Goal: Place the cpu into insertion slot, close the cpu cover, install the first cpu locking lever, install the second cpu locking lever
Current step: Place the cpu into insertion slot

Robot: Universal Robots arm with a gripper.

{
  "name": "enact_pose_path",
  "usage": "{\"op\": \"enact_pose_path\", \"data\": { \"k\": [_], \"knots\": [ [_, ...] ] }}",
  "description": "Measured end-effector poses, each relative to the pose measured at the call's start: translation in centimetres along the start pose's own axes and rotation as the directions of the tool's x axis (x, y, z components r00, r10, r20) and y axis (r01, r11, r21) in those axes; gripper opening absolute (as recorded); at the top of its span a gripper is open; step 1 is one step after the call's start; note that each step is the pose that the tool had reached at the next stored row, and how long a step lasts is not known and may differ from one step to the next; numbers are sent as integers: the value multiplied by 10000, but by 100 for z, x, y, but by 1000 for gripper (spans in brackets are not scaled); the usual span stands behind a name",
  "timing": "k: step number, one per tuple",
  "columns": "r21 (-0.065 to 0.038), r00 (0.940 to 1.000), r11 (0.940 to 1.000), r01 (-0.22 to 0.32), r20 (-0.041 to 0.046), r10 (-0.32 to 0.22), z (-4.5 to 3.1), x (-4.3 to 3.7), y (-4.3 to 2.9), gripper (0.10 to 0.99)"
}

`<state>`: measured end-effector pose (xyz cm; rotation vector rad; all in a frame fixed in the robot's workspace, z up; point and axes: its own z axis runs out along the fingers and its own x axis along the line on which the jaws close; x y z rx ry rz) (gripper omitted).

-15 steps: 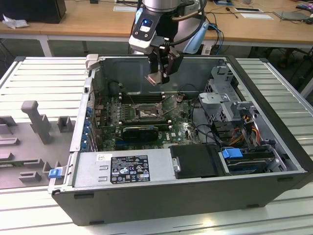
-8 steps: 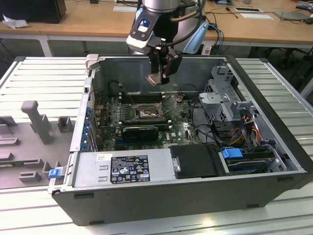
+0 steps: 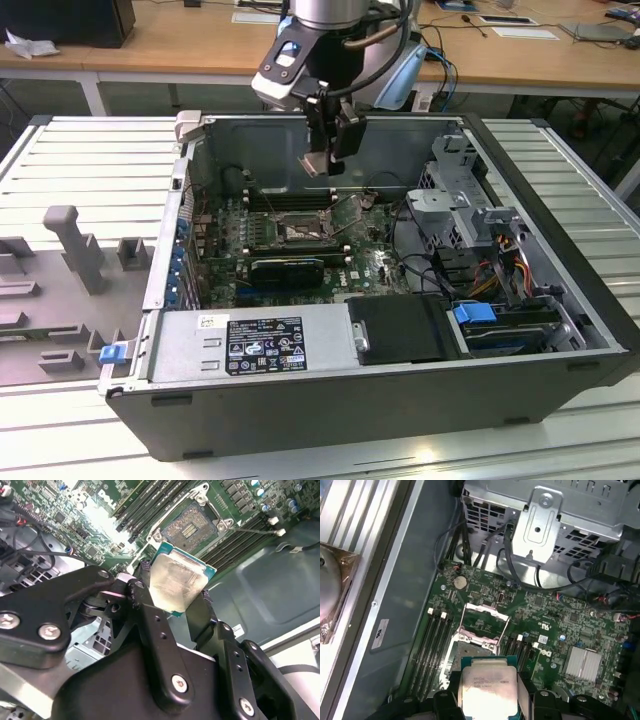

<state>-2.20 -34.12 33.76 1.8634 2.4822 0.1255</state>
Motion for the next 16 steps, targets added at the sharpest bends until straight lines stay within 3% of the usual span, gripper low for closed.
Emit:
{"op": "enact_pose_path", "data": {
  "k": [11, 16],
  "knots": [
    [-9, 9977, 9977, -677, 55, 677, 84, 0, -11, 529],
    [-1, 9910, 9911, -1331, 105, 1331, 174, 0, -22, 529]
  ]
}}
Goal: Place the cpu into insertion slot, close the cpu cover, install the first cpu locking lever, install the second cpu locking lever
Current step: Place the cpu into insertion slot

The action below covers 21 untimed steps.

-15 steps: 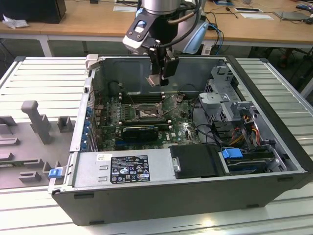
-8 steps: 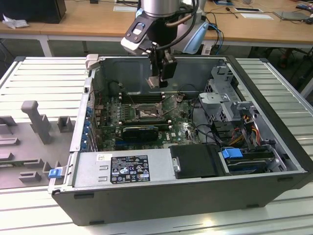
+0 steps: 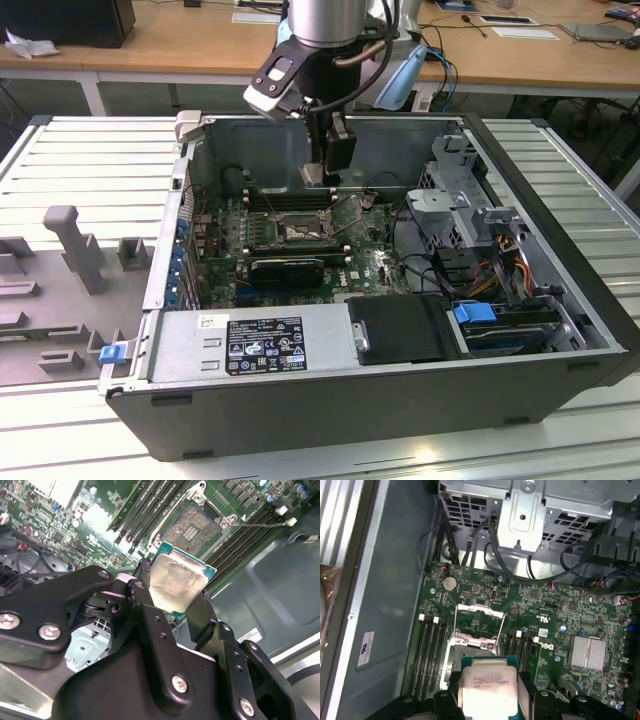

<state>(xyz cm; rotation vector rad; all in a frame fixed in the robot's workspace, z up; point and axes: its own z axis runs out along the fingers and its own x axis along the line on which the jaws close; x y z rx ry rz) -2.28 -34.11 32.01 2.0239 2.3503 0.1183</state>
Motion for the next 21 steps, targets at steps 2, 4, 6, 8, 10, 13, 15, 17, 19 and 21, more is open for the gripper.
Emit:
{"op": "enact_pose_path", "data": {
  "k": [2, 4, 6, 8, 10, 13, 15, 17, 19, 21],
  "knots": [
    [12, 9998, 9998, -208, 15, 208, 34, 0, -3, 529],
    [21, 9996, 9996, -278, 20, 278, 65, -1, -6, 529],
    [22, 9996, 9996, -285, 23, 285, 98, -2, -8, 529],
    [22, 9996, 9996, -285, 25, 285, 138, -2, -11, 529],
    [22, 9996, 9996, -286, 25, 286, 184, -3, -15, 529],
    [16, 9985, 9985, -548, 47, 548, 264, -4, -22, 529],
    [7, 9963, 9963, -858, 70, 858, 307, -5, -25, 529],
    [3, 9946, 9947, -1031, 85, 1031, 350, -5, -28, 529],
    [4, 9944, 9944, -1054, 87, 1054, 373, -5, -30, 529],
    [4, 9943, 9943, -1062, 88, 1062, 385, -5, -32, 529]
  ]
}}
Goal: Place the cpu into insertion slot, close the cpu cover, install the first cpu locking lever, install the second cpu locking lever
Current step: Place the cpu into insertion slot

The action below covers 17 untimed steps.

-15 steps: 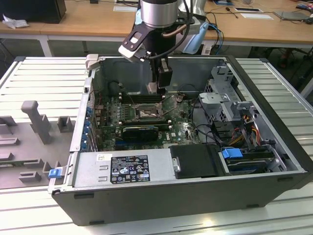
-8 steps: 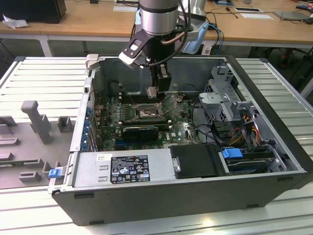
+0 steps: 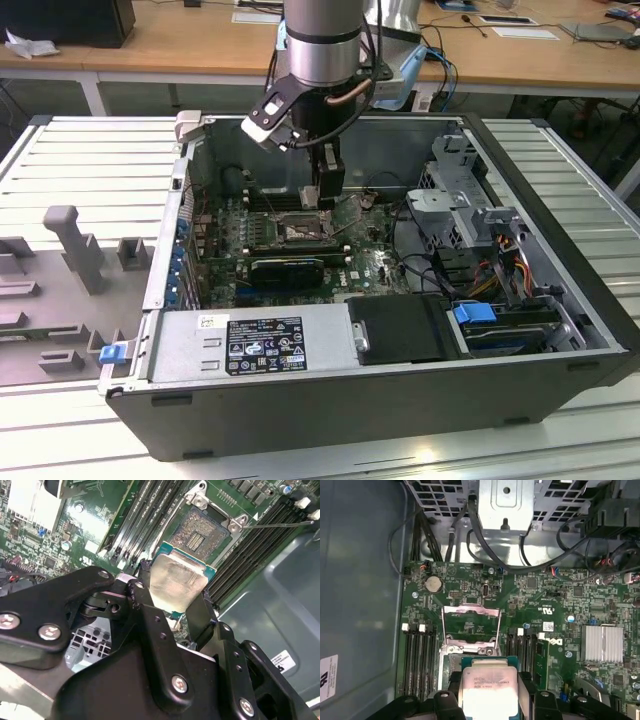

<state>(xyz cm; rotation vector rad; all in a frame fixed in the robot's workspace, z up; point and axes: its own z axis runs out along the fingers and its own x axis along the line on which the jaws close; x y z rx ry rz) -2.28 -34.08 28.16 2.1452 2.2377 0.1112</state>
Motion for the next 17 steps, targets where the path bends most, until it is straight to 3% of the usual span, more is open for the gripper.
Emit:
{"op": "enact_pose_path", "data": {
  "k": [11, 17],
  "knots": [
    [-5, 9998, 9998, -186, 14, 186, 80, -1, -11, 529],
    [-5, 9998, 9998, -201, 15, 201, 194, 3, -27, 529]
  ]
}}
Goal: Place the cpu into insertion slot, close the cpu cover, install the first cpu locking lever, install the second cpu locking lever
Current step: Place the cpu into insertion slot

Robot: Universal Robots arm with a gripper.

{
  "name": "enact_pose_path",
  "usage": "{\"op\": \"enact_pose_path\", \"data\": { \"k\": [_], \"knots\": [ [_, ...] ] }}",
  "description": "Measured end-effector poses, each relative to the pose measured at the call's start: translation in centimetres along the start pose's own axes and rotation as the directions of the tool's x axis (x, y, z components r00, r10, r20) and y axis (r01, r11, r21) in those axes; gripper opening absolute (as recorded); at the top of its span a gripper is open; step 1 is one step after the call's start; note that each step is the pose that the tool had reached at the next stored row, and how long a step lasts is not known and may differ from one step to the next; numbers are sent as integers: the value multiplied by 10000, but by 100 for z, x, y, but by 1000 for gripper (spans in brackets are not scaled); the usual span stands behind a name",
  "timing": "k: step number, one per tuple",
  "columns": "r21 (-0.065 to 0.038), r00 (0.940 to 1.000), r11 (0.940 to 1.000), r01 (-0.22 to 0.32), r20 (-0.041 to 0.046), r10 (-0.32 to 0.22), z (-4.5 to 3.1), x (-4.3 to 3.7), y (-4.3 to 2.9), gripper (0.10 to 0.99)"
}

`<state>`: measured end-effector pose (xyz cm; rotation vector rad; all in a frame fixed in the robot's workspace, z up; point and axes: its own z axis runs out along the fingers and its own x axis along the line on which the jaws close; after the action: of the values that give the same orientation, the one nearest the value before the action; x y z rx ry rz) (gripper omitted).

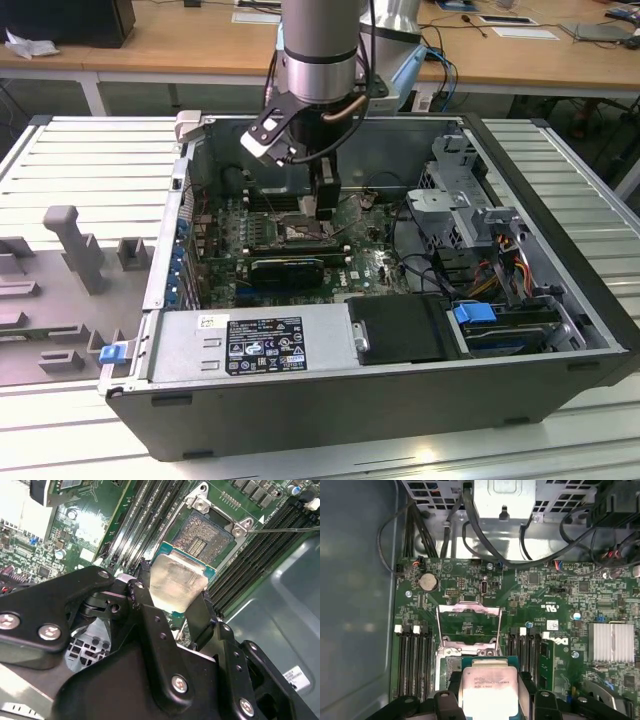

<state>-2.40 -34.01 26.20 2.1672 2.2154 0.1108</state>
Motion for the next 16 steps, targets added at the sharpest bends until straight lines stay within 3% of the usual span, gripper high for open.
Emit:
{"op": "enact_pose_path", "data": {
  "k": [16],
  "knots": [
    [-5, 9997, 9997, -247, 19, 247, 62, 14, -4, 529]
  ]
}}
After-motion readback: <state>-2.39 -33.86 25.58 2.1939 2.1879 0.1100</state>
